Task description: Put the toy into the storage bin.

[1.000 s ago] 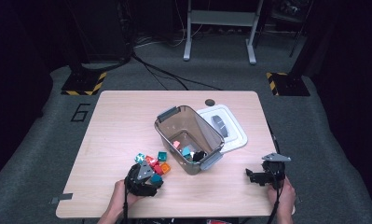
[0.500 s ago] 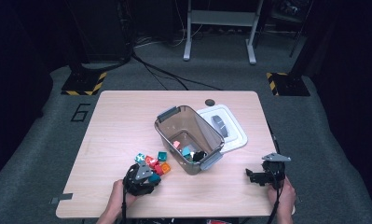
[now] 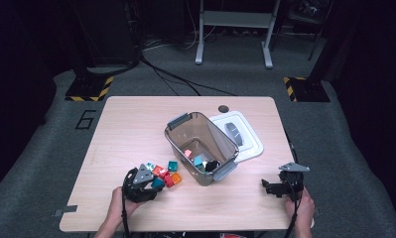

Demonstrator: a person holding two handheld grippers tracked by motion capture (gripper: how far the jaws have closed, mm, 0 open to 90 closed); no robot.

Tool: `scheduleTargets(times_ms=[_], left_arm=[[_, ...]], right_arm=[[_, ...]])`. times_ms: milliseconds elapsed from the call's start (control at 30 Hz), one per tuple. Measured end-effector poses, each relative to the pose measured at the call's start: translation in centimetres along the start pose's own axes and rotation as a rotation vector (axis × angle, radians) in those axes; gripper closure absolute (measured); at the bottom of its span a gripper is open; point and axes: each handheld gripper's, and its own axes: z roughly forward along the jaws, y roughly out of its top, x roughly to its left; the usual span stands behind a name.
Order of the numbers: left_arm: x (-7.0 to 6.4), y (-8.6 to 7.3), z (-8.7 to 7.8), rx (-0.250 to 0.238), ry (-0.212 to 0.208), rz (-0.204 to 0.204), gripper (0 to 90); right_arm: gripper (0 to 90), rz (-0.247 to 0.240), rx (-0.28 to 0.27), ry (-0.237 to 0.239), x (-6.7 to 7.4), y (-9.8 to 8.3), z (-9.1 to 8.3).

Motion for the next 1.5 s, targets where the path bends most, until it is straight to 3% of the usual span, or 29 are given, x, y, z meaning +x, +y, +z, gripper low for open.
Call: scheduleTargets(times_ms=[233, 367, 433, 933, 1500], left_arm=[[1.3, 1.1, -1.0, -0.031, 0.000, -0.024, 55.6], [2.2, 1.6, -1.5, -0.058, -0.005, -0.078, 55.6], [2.5, 1.8, -1.7, -0.062, -0.010, -0.085, 55.6], [3.4, 4.9, -3.2, -0.095, 0.006, -0.062, 55.6], [4.6, 10.1, -4.2, -0.164, 0.039, -0.047, 55.5]], right_arm=[[0.0, 0.000, 0.000, 0.000, 0.0, 0.0, 0.0], [0.0, 0.002, -0.002, -0.005, 0.0, 0.0, 0.0], [0.0, 0.005, -0.003, -0.003, 0.0, 0.0, 0.0], [0.0, 0.000, -0.001, -0.003, 0.0, 0.0, 0.0], [0.0, -0.001, 0.000, 0.000, 0.0, 0.0, 0.0]])
